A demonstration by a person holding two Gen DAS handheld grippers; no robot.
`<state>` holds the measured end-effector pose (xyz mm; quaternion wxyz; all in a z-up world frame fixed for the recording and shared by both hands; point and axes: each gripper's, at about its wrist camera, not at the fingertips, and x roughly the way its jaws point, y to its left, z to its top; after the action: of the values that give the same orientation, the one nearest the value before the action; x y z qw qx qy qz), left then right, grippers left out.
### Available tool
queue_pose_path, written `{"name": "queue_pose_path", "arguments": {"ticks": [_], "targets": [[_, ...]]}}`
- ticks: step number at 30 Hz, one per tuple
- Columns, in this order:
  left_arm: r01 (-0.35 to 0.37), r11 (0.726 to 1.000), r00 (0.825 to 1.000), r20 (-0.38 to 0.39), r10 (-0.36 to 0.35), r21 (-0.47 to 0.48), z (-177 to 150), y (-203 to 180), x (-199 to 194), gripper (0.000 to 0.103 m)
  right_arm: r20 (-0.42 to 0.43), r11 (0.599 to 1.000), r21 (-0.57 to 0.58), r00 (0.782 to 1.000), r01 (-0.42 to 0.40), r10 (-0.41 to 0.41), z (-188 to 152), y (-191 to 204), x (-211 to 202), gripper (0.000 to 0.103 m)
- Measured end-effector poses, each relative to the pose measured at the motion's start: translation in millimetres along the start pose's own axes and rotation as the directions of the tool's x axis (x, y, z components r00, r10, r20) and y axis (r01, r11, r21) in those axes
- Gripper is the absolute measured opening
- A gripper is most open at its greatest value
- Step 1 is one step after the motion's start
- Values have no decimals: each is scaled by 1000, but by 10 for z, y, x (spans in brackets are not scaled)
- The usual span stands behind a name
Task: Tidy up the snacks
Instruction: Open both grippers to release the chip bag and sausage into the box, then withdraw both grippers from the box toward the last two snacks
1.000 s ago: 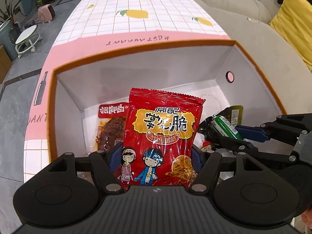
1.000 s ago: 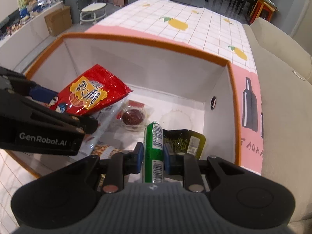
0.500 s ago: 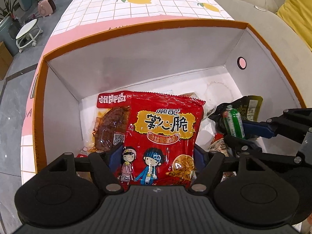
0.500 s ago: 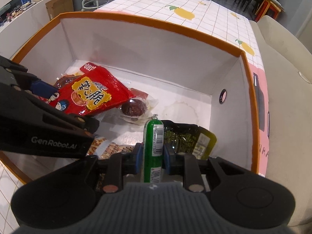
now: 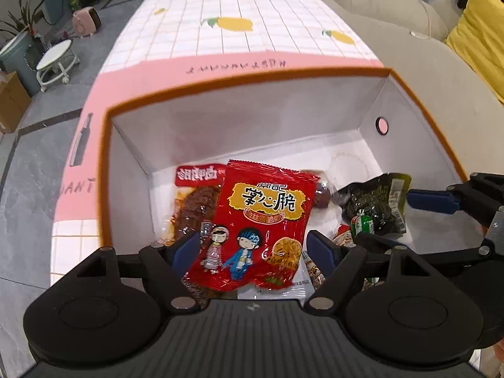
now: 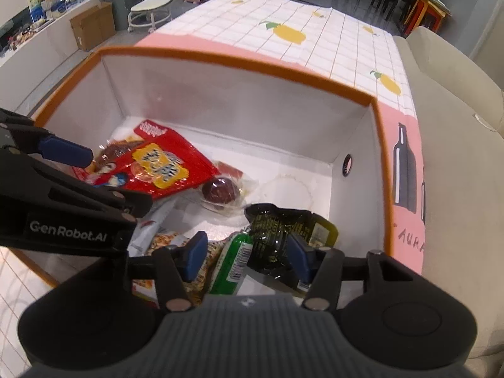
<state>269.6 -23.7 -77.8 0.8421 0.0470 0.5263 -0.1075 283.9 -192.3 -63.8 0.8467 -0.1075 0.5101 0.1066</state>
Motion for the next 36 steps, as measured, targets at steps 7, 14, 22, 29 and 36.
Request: {"name": "queue_pose_path", "arguments": {"ticks": [7,14,22,29,36], "targets": [[-26,1000,996,90,26,0,-130,-41,-351,90,51,1000,13,999,-8,7,-22,8,-294,71],[-32,999,983,183,32,-4,-336,-114,-734,90,114,999,43,993,-14,9,-220,-9,-648,81],[-22,1000,972,235,23,-4,-665,-238,-1052,90,171,994,100,985,-32,14,-593,-28,-1015,86],[32,999,964,263,-20,-41,-1036,-344,-1222,90,213,988,149,977,-48,15,-987,-10,-1266,88],[39,997,961,277,-19,-68,-1374,-380,-1292,90,248,984,174,969,-48,4,-1415,88,-1420,88]]}}
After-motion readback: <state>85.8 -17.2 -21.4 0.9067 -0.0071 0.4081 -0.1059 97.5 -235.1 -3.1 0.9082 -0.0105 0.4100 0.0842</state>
